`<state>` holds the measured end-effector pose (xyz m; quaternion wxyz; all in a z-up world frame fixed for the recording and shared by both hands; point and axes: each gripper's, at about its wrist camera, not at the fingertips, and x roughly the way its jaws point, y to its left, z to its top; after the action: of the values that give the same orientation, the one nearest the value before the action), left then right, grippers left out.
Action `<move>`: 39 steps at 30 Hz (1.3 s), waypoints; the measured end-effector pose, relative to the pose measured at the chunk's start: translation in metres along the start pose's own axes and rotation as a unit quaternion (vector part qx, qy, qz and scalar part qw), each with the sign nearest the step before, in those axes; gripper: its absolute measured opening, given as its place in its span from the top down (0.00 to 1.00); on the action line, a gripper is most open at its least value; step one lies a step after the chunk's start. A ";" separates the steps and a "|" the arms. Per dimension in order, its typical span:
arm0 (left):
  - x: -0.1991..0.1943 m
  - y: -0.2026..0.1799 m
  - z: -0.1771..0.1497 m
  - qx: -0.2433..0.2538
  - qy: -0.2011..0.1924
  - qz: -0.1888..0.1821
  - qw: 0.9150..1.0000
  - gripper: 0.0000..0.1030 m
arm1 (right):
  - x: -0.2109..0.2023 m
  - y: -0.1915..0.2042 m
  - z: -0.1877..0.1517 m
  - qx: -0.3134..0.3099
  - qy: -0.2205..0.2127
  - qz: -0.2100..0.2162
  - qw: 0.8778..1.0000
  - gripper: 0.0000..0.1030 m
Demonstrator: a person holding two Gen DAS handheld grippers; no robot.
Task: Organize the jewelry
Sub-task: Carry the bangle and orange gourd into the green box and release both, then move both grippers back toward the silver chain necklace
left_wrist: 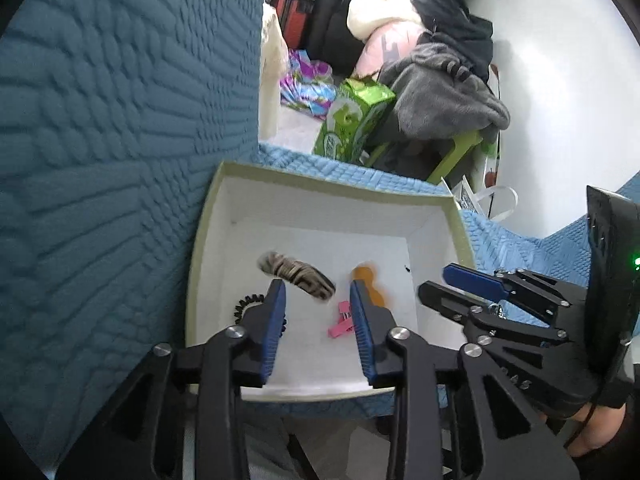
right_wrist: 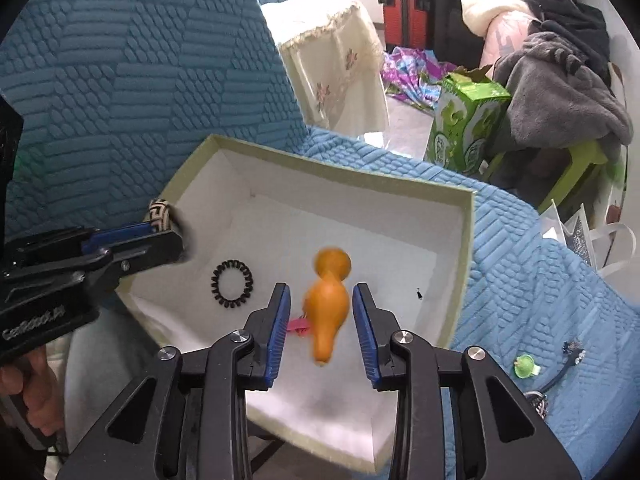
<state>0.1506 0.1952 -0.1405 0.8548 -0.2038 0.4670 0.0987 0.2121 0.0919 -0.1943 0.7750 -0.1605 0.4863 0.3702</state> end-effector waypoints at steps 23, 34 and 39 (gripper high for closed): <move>-0.133 -0.079 -0.023 0.043 -0.137 -0.024 0.989 0.65 | -0.185 -0.006 -0.042 0.015 -0.160 -0.020 0.987 0.67; -0.145 -0.115 -0.038 0.072 -0.154 -0.041 0.985 0.65 | -0.229 -0.043 -0.088 0.050 -0.194 -0.051 0.978 0.66; -0.137 -0.136 -0.050 0.080 -0.141 -0.068 0.984 0.65 | -0.243 -0.066 -0.117 0.085 -0.202 -0.068 0.973 0.67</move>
<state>0.0866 0.0538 -0.0145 0.9303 -0.1499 0.3334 0.0305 0.1239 -0.1253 -0.0449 0.8915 -0.0488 0.3372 0.2987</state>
